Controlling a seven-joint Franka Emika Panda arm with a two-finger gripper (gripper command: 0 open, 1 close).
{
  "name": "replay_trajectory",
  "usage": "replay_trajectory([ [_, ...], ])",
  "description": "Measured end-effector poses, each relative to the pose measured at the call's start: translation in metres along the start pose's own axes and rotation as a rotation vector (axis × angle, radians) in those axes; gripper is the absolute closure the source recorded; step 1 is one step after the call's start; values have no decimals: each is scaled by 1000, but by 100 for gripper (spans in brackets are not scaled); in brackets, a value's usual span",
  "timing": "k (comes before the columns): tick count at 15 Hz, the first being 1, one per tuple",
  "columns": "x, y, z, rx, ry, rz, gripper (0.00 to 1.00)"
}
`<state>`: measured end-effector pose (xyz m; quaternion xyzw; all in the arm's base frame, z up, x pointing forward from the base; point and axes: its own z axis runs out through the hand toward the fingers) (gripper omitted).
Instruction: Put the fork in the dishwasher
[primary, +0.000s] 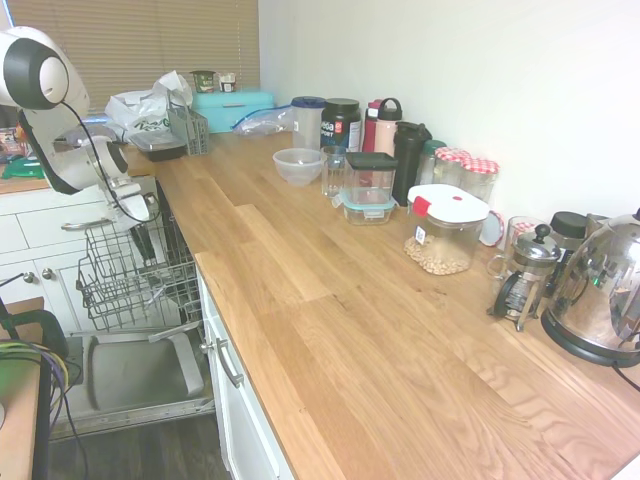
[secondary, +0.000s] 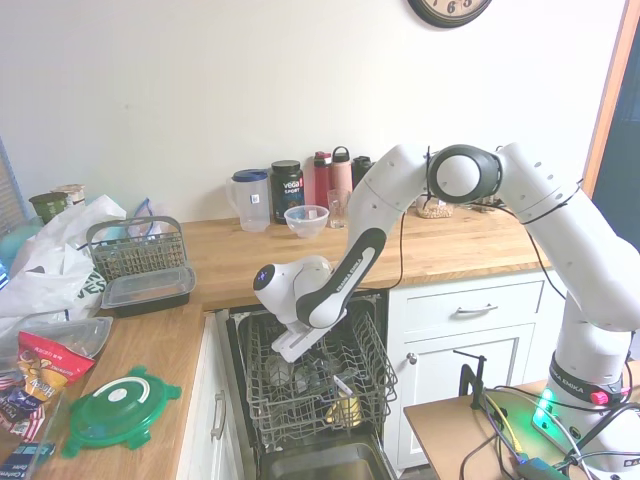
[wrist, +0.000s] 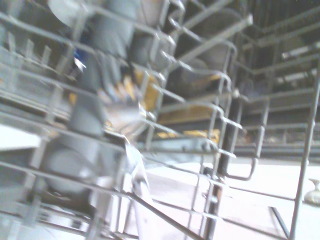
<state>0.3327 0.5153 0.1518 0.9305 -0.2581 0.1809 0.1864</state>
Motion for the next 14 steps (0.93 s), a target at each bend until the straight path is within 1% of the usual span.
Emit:
replay_trajectory([
  [2,3,24,-25,47,3,11,0],
  [4,9,51,-55,111,5,30,0],
  [7,36,97,-84,214,-22,76,0],
  [8,52,111,-86,246,-39,104,0],
  [10,93,143,-81,313,-93,153,0],
  [12,132,177,-70,388,-154,182,0],
  [14,166,218,-55,449,-196,209,0],
])
